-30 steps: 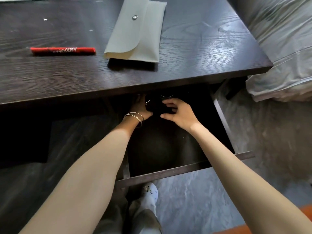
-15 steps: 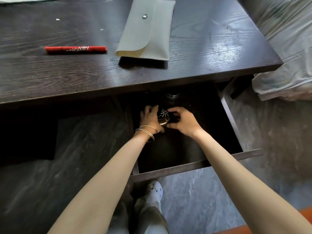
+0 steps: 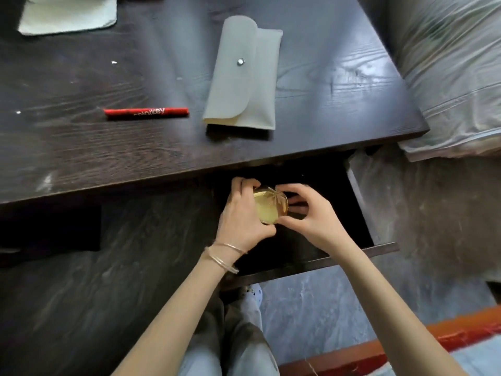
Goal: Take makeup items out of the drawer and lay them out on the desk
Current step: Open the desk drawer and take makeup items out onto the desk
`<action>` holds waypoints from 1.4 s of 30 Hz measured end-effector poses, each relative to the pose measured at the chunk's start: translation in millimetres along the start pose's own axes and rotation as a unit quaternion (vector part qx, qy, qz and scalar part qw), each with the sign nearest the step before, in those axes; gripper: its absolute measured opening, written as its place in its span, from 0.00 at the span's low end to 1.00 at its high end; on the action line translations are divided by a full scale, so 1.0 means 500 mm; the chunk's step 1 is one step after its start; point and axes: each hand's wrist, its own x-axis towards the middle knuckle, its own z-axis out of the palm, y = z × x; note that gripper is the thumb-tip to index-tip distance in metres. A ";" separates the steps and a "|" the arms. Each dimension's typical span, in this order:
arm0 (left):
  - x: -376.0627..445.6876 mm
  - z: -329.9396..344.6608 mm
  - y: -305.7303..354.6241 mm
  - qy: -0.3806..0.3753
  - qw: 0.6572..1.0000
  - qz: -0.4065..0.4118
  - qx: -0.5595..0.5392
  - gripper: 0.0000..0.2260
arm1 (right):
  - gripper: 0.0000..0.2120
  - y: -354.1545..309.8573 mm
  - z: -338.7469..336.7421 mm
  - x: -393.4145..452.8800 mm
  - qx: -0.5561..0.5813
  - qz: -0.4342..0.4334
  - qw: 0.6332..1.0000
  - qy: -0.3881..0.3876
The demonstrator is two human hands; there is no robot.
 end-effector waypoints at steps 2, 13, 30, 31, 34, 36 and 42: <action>-0.038 -0.066 0.028 0.021 0.999 0.020 -0.020 0.34 | 0.25 -0.070 -0.018 -0.024 -0.005 -0.031 0.999 -0.014; 0.070 -0.381 -0.021 0.149 0.988 -0.014 0.042 0.33 | 0.24 -0.347 0.060 0.185 -0.024 -0.133 0.990 -0.045; 0.228 -0.413 -0.098 0.106 0.988 -0.112 0.027 0.35 | 0.22 -0.375 0.141 0.369 -0.096 -0.091 0.991 -0.008; 0.214 -0.409 -0.089 0.125 0.987 -0.102 0.024 0.34 | 0.22 -0.378 0.131 0.354 -0.092 -0.089 0.992 -0.010; 0.155 -0.387 -0.048 0.203 0.978 -0.046 -0.012 0.28 | 0.21 -0.385 0.093 0.295 -0.065 -0.090 0.994 -0.018; 0.106 -0.362 -0.014 0.232 0.970 -0.027 -0.058 0.24 | 0.21 -0.380 0.059 0.245 -0.032 -0.078 0.996 -0.023; -0.024 -0.191 0.077 0.275 0.951 -0.061 -0.130 0.19 | 0.20 -0.262 -0.058 0.069 0.015 -0.046 0.998 -0.043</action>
